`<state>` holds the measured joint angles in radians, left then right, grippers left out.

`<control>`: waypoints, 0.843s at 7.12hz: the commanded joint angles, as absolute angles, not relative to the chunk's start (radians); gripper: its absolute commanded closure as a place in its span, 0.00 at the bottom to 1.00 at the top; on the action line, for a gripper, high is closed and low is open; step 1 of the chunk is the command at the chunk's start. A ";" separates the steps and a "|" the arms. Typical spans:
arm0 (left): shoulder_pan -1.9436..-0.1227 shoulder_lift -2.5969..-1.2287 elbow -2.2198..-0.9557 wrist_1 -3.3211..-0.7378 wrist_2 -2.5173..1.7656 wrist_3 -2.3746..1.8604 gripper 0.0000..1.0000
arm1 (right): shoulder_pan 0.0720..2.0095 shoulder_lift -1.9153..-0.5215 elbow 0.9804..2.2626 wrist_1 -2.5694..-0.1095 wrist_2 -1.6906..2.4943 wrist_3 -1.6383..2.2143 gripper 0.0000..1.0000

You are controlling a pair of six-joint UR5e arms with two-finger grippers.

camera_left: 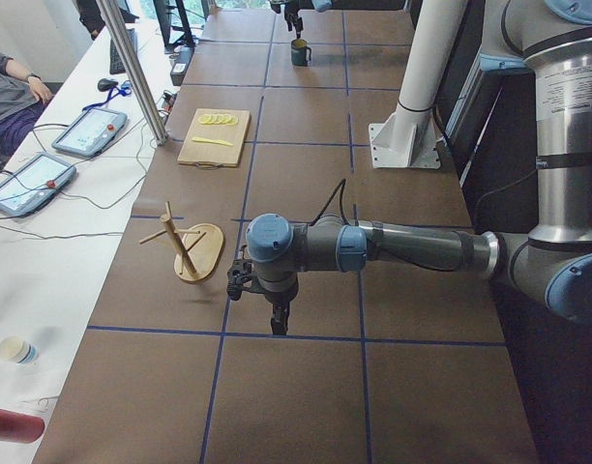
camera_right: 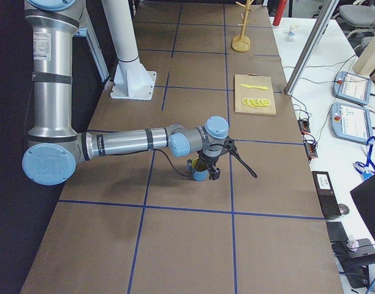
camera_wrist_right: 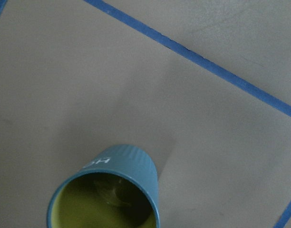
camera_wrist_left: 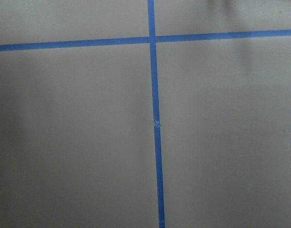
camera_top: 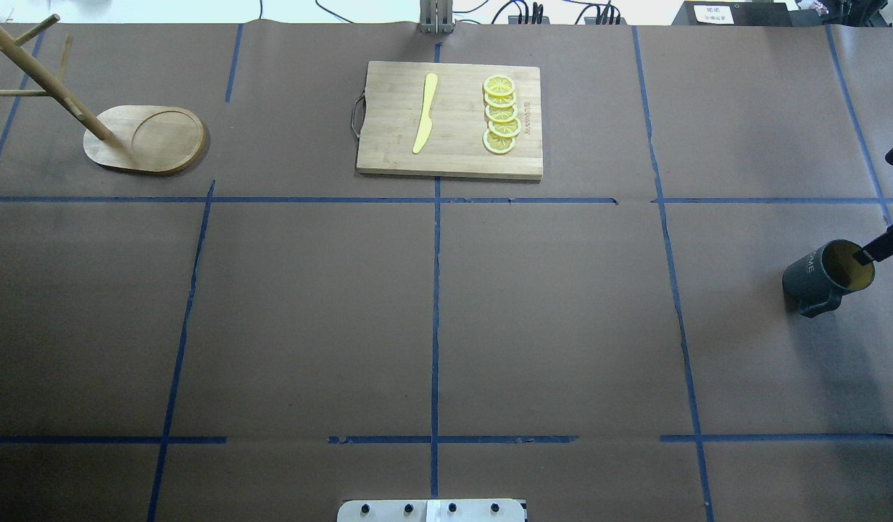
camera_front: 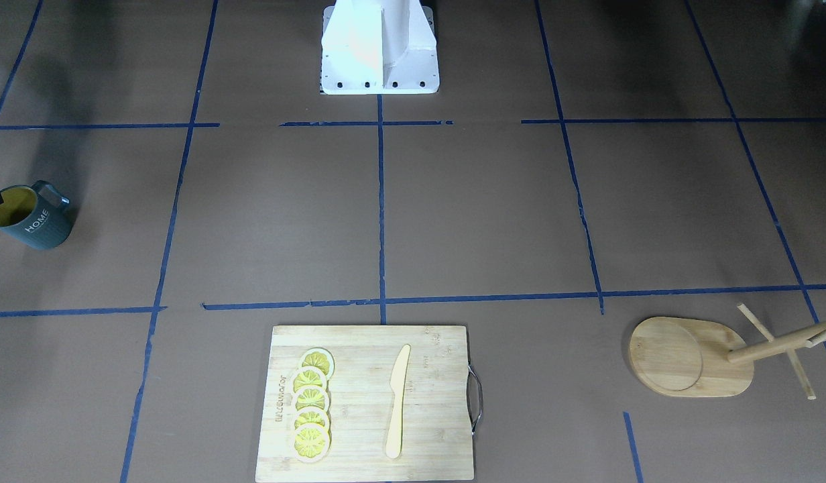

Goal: Hang cup on storage rack
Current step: 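Grasp the teal mug by its rim with the right gripper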

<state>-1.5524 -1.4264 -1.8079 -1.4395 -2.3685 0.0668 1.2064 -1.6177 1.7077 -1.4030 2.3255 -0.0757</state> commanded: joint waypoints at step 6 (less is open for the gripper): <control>-1.552 -1.424 -1.813 -1.440 -2.370 0.067 0.00 | 1.141 -1.566 1.588 -1.404 2.327 -0.075 0.17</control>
